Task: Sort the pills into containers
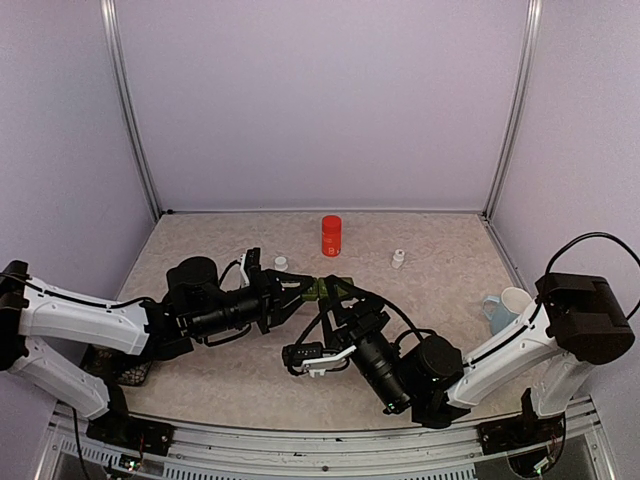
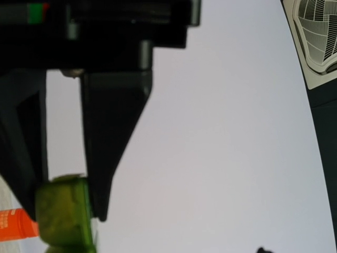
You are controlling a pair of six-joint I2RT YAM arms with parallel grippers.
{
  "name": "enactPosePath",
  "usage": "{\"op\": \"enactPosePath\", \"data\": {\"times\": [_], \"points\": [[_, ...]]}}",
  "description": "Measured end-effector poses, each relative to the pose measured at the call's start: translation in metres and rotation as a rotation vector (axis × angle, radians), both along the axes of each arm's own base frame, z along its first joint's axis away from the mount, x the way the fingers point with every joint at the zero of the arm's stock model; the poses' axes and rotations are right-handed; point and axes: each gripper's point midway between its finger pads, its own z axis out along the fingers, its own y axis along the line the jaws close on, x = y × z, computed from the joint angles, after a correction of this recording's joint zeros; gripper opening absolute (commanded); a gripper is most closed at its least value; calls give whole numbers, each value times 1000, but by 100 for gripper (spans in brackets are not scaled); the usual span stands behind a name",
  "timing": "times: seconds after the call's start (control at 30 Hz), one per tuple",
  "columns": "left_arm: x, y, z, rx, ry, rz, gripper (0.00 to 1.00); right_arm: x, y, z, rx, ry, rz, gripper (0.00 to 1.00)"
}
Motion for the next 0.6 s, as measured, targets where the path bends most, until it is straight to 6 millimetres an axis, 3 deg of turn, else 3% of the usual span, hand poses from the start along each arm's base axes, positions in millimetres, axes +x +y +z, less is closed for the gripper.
{"op": "enactPosePath", "data": {"times": [0.6], "points": [[-2,1,1,9,-7,-10,0,-2,-3,2,-10,-1,13,70]]}}
